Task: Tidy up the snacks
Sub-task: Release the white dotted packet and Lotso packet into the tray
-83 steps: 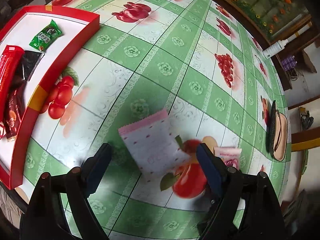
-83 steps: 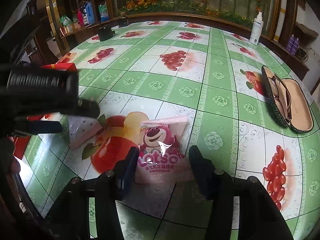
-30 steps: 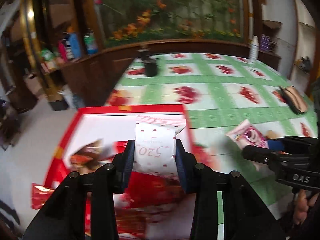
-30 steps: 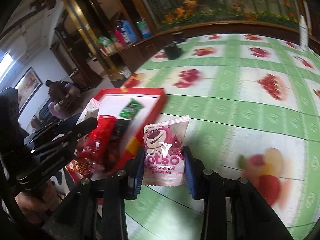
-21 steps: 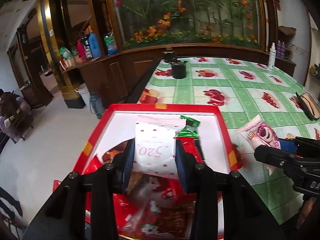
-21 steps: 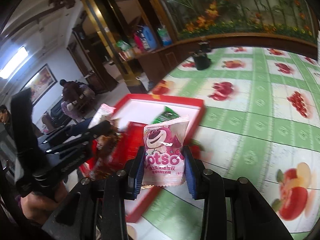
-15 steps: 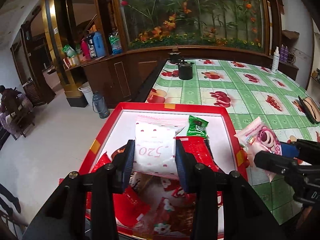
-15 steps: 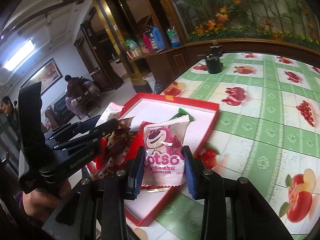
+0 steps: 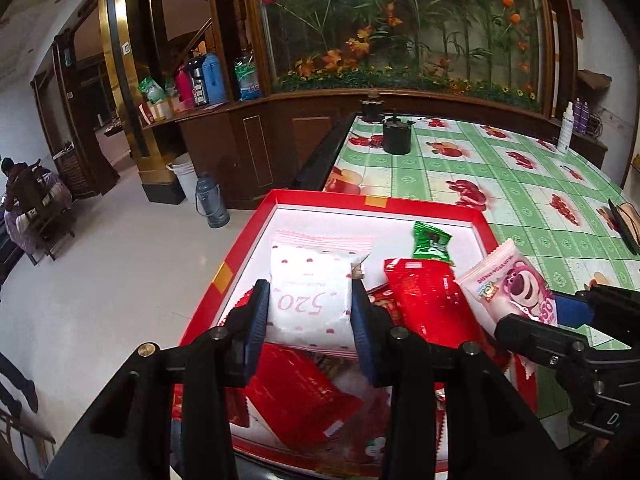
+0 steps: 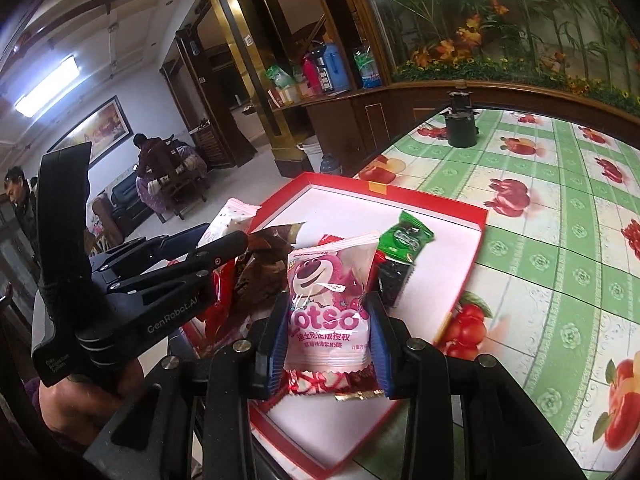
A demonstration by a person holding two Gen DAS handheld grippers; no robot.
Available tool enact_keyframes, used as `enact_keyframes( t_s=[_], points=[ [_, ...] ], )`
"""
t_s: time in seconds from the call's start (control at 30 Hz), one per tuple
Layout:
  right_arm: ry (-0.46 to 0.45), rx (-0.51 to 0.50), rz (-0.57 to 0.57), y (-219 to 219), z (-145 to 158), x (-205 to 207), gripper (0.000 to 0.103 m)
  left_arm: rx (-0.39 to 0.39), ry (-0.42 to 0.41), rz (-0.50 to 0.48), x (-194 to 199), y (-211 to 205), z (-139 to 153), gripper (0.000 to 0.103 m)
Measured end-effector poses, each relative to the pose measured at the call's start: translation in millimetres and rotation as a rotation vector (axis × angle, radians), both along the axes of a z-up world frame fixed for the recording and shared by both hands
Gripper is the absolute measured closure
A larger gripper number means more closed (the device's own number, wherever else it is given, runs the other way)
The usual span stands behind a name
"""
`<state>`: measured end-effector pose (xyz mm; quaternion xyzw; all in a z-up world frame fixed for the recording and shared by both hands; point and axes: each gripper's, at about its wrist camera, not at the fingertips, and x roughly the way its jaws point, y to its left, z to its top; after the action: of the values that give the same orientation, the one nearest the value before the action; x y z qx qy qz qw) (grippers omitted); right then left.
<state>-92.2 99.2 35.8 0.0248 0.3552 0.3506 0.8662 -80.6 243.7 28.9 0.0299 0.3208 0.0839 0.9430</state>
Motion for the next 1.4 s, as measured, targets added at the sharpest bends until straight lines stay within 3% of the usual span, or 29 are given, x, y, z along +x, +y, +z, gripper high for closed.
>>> enact_keyframes(
  t_s=[0.33,0.43,0.5,0.57,0.73,0.93,1.0,1.17,1.27,1.4],
  points=[
    [0.004,-0.039,-0.023,28,-11,21,0.066,0.022,0.032,0.018,14,11,-11,0.065],
    [-0.004,-0.046,-0.029,33,-12,25,0.063,0.028,0.030,0.029,15,12,-11,0.059],
    [-0.025,-0.054,-0.047,34,-12,26,0.057,0.039,0.028,0.047,15,13,-11,0.036],
    [-0.037,-0.046,-0.056,34,-10,25,0.055,0.051,0.016,0.070,13,14,-10,0.027],
    [-0.062,-0.026,-0.083,27,-5,22,0.046,0.052,0.001,0.082,9,15,-4,0.026],
    [-0.076,0.013,-0.108,10,1,14,0.045,0.068,-0.027,0.022,-2,-5,7,0.025],
    [-0.083,0.025,-0.120,4,4,11,0.045,0.121,-0.045,0.036,-8,-16,11,0.018],
    [-0.102,0.059,-0.153,-19,12,-1,0.044,0.209,-0.070,0.040,-18,-40,20,0.017],
    [-0.110,0.076,-0.168,-32,15,-8,0.044,0.198,-0.069,0.026,-22,-49,24,0.017],
    [-0.141,0.095,-0.184,-50,21,-22,0.043,0.126,-0.053,-0.011,-28,-55,27,0.017]
  ],
)
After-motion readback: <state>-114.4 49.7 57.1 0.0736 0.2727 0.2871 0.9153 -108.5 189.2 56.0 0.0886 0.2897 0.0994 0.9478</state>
